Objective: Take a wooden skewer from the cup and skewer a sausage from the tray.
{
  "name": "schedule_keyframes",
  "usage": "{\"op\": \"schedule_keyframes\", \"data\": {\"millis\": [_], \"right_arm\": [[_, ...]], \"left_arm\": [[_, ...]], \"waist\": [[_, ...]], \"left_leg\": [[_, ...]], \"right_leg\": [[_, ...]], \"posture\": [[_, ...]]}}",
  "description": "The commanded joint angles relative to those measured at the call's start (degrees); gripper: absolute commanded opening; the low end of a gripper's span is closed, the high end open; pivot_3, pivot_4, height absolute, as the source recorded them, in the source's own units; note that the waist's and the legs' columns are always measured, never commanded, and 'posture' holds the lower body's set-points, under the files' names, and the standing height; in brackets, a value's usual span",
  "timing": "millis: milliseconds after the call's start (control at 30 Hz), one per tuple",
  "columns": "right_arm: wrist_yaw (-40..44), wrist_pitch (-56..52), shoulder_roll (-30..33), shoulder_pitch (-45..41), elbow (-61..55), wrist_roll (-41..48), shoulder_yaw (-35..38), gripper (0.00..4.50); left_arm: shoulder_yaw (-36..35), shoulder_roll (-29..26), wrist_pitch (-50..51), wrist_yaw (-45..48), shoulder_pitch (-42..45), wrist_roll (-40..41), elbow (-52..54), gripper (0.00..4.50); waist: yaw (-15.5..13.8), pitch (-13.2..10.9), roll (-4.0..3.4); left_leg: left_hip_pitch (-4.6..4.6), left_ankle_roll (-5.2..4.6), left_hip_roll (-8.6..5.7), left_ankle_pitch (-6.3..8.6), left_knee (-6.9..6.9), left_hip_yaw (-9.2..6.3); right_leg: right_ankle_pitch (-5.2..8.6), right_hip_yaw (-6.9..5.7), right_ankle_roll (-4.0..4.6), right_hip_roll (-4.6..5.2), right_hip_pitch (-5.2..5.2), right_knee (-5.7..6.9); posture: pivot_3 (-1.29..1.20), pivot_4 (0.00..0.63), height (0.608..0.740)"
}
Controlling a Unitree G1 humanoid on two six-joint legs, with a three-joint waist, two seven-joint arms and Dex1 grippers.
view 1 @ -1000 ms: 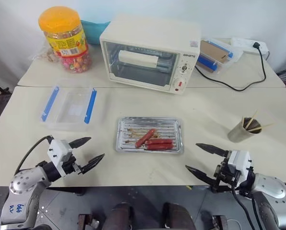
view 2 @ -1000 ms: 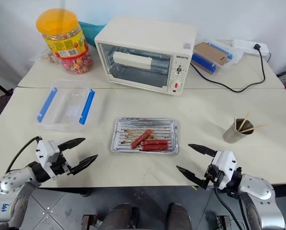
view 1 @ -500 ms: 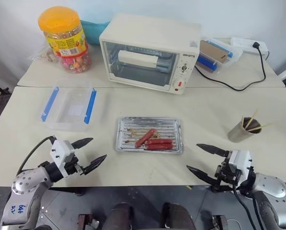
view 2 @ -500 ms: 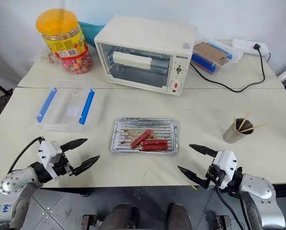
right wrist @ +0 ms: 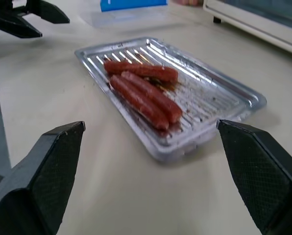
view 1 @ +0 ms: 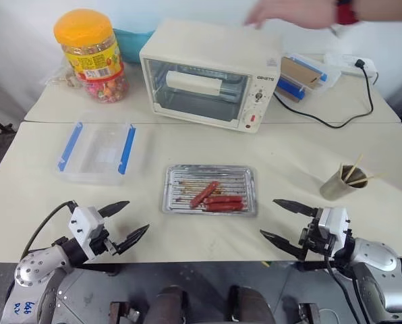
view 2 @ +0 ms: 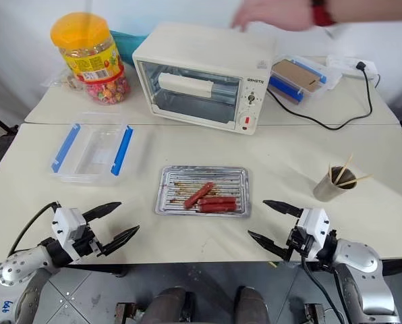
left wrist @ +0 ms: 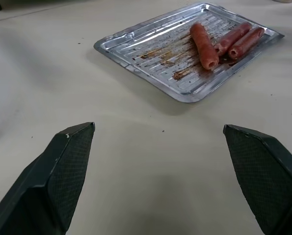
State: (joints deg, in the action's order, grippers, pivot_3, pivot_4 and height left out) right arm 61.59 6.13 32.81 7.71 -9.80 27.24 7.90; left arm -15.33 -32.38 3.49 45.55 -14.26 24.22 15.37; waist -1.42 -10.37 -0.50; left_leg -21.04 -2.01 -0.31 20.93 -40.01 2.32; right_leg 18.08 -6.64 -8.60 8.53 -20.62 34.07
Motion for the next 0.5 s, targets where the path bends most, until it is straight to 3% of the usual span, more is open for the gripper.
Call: {"op": "schedule_keyframes", "data": {"millis": [33, 500], "right_arm": [[0.07, 1.43, -0.49, -0.48, 0.36, 0.12, 0.29, 4.50], [0.58, 2.98, -1.08, -0.83, 1.35, -0.47, -1.00, 4.50]], "left_arm": [[-0.97, 0.11, -1.41, -0.87, 0.64, -0.39, 1.33, 4.46], [-0.26, 0.19, -1.30, -1.44, 0.09, -0.59, 1.66, 4.46]], "waist": [[0.05, 0.00, 0.00], [0.10, 0.00, 0.00]], "left_leg": [[0.00, 0.00, 0.00, 0.00, 0.00, 0.00], [0.00, 0.00, 0.00, 0.00, 0.00, 0.01]], "right_leg": [[0.00, 0.00, 0.00, 0.00, 0.00, 0.00], [0.00, 0.00, 0.00, -0.01, 0.00, 0.00]], "posture": [[0.00, 0.150, 0.740], [0.00, 0.150, 0.740]]}}
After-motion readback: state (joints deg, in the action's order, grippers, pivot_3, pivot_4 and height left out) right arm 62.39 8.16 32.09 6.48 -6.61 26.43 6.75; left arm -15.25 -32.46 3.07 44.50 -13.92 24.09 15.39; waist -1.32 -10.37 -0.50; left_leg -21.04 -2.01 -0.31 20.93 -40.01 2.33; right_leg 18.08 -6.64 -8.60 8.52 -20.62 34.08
